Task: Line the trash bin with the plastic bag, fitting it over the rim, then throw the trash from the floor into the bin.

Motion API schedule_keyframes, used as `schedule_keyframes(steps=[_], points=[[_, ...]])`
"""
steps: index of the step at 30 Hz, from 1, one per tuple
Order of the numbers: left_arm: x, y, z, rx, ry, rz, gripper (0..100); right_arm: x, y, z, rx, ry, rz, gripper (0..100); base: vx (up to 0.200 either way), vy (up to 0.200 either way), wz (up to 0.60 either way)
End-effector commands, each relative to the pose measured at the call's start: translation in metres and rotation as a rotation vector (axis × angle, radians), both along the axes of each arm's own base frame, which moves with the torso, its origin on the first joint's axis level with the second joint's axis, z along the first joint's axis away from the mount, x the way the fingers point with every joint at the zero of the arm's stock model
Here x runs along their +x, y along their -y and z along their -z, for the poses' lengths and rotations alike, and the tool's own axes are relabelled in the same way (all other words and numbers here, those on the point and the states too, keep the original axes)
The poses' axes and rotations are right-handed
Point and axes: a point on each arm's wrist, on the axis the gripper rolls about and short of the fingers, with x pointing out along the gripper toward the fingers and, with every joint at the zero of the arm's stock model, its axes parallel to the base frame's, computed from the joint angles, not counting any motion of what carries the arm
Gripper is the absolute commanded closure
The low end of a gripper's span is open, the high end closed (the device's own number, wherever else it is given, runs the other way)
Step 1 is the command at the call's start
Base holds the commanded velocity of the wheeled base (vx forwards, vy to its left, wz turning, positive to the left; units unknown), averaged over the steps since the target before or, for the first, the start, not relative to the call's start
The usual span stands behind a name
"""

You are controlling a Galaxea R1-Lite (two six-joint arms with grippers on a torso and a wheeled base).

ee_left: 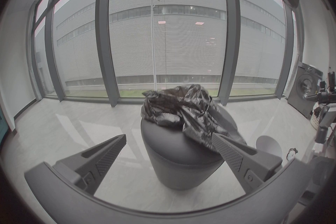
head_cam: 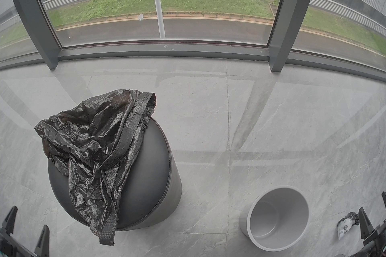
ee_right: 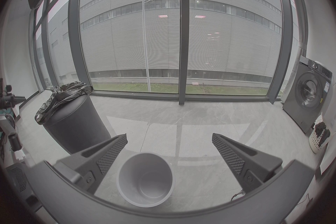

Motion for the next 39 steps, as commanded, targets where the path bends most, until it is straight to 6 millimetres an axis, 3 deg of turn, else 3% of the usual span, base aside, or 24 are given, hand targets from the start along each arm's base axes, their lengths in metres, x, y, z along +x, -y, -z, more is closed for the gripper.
schedule_keyframes(steps=[1, 2, 4, 8, 11, 17, 24, 39], points=[[0.016, 0.002, -0.103, -0.017, 0.131, 0.145, 0, 0.001, 0.000, 0.004, 0.000, -0.009, -0.003, 0, 0.000, 0.000, 0.00], [0.027, 0.003, -0.113, -0.020, 0.089, 0.216, 0, 0.001, 0.000, 0.004, 0.000, -0.018, -0.005, 0, 0.000, 0.000, 0.00], [0.040, 0.007, -0.109, -0.023, -0.002, 0.330, 0, 0.002, 0.000, 0.003, 0.002, -0.034, -0.005, 0, 0.000, 0.000, 0.00], [0.060, 0.018, -0.072, -0.007, -0.249, 0.597, 0, 0.003, 0.000, 0.003, 0.002, -0.041, -0.009, 0, 0.000, 0.000, 0.00], [0.074, 0.026, -0.057, 0.058, -0.378, 0.660, 0, 0.002, 0.000, 0.004, 0.002, -0.029, -0.012, 0, 0.000, 0.000, 0.00], [0.091, 0.038, -0.061, 0.066, -0.466, 0.747, 0, 0.002, 0.000, 0.003, 0.002, -0.023, -0.011, 0, 0.000, 0.000, 0.00], [0.097, 0.050, -0.060, 0.096, -0.508, 0.829, 0, 0.002, 0.000, 0.004, 0.002, -0.021, -0.011, 0, 0.000, 0.000, 0.00], [0.090, 0.045, -0.038, 0.232, -0.521, 0.764, 0, 0.004, 0.000, 0.003, 0.004, -0.047, 0.002, 0, 0.000, 0.000, 0.00]])
